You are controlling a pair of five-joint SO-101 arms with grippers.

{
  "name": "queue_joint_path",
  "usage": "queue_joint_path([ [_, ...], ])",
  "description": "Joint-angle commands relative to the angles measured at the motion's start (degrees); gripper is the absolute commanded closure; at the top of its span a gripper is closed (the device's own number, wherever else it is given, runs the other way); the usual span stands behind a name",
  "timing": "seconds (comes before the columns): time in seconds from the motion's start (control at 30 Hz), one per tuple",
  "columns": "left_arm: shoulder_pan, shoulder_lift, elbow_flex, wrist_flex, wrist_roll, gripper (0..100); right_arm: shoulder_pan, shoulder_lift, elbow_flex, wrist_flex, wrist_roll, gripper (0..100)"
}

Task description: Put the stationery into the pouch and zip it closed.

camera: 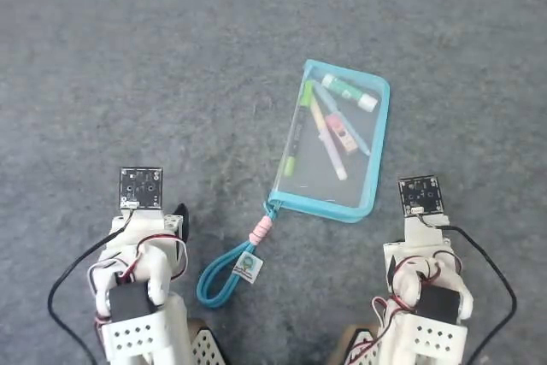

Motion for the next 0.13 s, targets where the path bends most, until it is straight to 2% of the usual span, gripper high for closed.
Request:
queue_joint_path([
  [0.0, -0.18, -1.23, -0.4, 0.26, -0.26, 80, 0.31, -1.19, 1.05, 0.48, 0.44, 98.1],
  [0.1, -0.18, -1.23, -0.4, 0.26, -0.26, 80, 0.31, -1.19, 1.05, 0.48, 0.44, 98.1],
])
